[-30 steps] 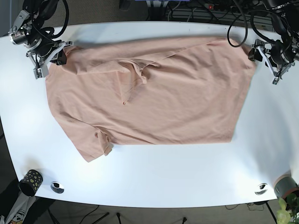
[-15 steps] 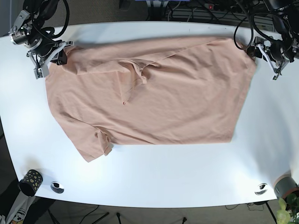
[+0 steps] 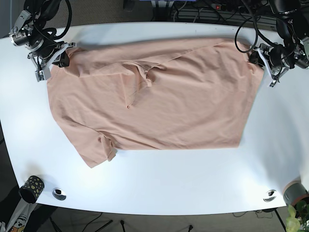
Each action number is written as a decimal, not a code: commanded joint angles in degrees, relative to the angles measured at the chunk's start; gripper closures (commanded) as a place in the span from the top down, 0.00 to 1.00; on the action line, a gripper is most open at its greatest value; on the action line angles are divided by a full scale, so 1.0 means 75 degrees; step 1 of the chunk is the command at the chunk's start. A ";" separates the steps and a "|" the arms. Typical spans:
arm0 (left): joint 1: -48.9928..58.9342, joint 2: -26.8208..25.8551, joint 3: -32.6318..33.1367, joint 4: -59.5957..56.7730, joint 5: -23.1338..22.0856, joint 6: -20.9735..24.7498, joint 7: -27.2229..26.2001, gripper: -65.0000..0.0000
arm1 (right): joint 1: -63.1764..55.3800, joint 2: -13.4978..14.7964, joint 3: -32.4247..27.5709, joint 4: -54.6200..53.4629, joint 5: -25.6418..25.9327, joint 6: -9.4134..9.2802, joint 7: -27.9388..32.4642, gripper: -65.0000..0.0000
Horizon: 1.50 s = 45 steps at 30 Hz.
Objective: Fold the T-shirt properly
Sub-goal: 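Regrasp the shirt edge corners with both grippers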
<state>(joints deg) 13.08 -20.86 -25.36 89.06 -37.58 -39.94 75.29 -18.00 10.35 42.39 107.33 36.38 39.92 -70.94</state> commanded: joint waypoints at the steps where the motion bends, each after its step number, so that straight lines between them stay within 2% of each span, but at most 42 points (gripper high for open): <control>1: 0.0032 -0.0049 -0.0011 0.0064 0.0012 -0.0008 0.0165 0.11 | 0.0050 0.0126 0.0050 0.0172 0.0137 0.0010 0.0110 0.00; 6: 0.0079 -0.0096 -0.0117 0.0393 0.0000 -0.0008 0.0177 0.12 | 0.0061 0.0103 0.0050 0.0207 0.0207 0.0010 0.0110 0.00; 15: 0.0758 -0.0073 -0.1266 0.1635 0.0000 -0.0008 0.0423 0.12 | -0.0232 0.0056 0.0109 0.0594 0.1461 0.0010 -0.0054 0.00; 21: 0.1274 -0.0061 -0.1676 0.2151 0.0000 -0.0008 0.0459 0.12 | -0.0618 0.0056 0.0625 0.0594 0.2165 0.0010 -0.0054 0.00; 27: 0.1368 -0.0061 -0.1758 0.2209 0.0059 -0.0008 0.0447 0.13 | -0.0818 0.0232 0.0648 0.0558 0.2387 0.0010 -0.0054 0.00; 30: 0.1344 -0.0061 -0.1734 0.2069 0.0223 -0.0008 0.0423 0.26 | -0.0806 0.0255 0.0636 0.0558 0.2387 0.0010 -0.0042 0.00; 34: 0.0887 -0.0049 -0.1746 0.1741 0.0610 -0.0008 0.0423 0.56 | -0.0618 0.0232 0.0578 0.0558 0.2376 0.0010 -0.0042 0.00; 35: 0.0805 -0.0037 -0.1770 0.1682 0.0680 -0.0008 0.0423 0.60 | -0.0618 0.0208 0.0578 0.0558 0.2376 0.0010 -0.0042 0.00; 37: 0.0688 -0.0037 -0.1758 0.1506 0.0727 -0.0008 0.0435 0.63 | -0.0595 0.0208 0.0578 0.0558 0.2376 0.0010 -0.0042 0.00; 45: 0.0090 0.0103 -0.1711 0.0346 0.0668 -0.0008 0.0435 0.63 | -0.0583 0.0232 0.0566 0.0558 0.2376 0.0010 -0.0042 0.00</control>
<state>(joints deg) 14.20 -19.16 -38.06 92.18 -31.97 -39.92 78.81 -22.46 11.25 46.39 110.63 52.82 39.90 -72.29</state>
